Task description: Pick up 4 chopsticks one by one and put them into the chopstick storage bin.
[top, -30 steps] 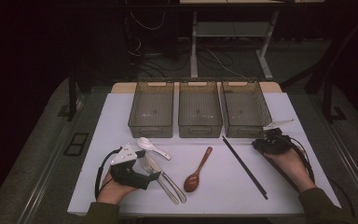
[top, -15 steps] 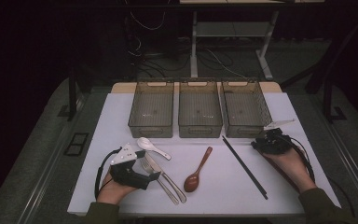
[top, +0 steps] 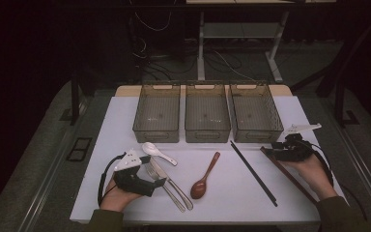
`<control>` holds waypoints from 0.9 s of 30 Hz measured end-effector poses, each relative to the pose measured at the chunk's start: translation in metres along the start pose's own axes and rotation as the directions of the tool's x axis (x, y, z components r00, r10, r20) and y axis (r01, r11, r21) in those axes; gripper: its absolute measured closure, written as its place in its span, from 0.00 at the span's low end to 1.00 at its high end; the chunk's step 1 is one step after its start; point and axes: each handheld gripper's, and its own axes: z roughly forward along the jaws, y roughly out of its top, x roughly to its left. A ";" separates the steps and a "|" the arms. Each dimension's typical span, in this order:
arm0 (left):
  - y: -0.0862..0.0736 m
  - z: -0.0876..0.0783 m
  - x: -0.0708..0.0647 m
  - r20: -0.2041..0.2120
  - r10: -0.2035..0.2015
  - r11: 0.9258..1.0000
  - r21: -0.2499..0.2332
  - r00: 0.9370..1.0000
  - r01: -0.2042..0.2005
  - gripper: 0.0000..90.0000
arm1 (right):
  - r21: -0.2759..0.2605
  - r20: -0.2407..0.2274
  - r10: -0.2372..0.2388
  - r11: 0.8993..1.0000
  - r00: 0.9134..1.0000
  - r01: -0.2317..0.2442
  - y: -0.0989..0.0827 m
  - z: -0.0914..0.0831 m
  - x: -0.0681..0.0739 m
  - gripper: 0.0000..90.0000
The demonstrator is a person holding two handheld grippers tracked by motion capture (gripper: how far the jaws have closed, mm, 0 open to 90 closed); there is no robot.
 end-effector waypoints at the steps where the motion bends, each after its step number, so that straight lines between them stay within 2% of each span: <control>1: 0.000 0.000 0.000 0.001 -0.001 1.000 0.000 1.000 0.001 0.03 | -0.001 -0.003 0.004 1.000 1.000 -0.004 -0.001 -0.002 0.000 0.56; 10: 0.001 0.000 0.000 0.012 -0.010 1.000 -0.011 1.000 0.010 0.02 | -0.005 -0.004 -0.013 1.000 1.000 0.013 -0.009 -0.019 0.003 0.55; 16: 0.002 0.001 -0.002 0.024 -0.002 1.000 -0.013 1.000 0.002 0.02 | 0.001 0.004 -0.002 1.000 1.000 0.002 -0.022 -0.034 0.004 0.60; 20: 0.002 0.002 -0.003 0.026 0.000 1.000 -0.009 1.000 0.000 0.02 | 0.003 0.009 -0.006 1.000 1.000 0.006 -0.030 -0.039 0.003 0.61; 27: 0.002 0.002 -0.002 0.032 -0.006 1.000 -0.003 0.999 0.006 0.02 | 0.032 0.035 -0.022 0.999 0.999 0.021 -0.043 -0.046 0.006 0.71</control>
